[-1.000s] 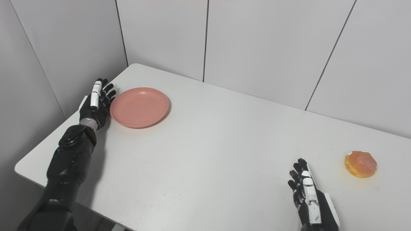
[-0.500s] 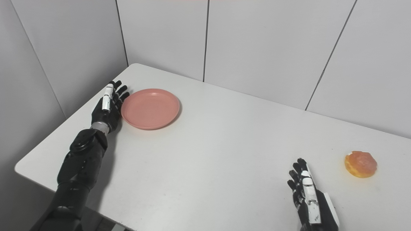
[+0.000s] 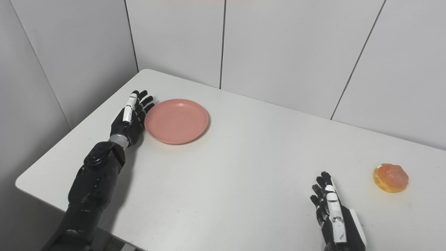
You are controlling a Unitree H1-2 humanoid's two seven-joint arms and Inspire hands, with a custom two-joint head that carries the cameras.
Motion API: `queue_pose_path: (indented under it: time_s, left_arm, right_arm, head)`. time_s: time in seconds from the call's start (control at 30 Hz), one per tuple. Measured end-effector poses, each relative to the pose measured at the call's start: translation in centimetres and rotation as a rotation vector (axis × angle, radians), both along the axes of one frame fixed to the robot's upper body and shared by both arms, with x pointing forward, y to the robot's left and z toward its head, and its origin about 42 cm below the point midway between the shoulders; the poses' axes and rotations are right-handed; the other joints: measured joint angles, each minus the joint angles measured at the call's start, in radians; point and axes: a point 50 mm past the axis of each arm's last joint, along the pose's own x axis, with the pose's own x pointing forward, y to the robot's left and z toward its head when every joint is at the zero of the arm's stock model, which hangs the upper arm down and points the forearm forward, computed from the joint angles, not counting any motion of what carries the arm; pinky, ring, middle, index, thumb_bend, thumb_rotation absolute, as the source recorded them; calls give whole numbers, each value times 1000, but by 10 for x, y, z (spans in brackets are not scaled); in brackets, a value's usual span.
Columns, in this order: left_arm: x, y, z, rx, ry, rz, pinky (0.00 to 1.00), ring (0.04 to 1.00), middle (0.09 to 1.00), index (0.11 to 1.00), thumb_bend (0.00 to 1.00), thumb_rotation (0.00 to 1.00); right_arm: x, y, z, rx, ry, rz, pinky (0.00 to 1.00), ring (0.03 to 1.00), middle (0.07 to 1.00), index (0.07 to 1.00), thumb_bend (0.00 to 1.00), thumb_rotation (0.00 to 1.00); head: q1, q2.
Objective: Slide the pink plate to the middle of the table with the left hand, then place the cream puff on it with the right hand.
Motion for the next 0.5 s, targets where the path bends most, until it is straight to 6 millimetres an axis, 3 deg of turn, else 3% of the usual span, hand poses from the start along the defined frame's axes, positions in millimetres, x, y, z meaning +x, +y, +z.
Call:
queue_pose_path:
  time_s: [0.5]
  left_arm:
    - [7, -24, -3, -6, -4, -80, 973, 947, 938, 927, 374, 1000]
  right_arm:
    - [0, 6, -1, -3, 3, -6, 1000, 1000, 1000, 1000, 195, 1000]
  head:
    - [-46, 14]
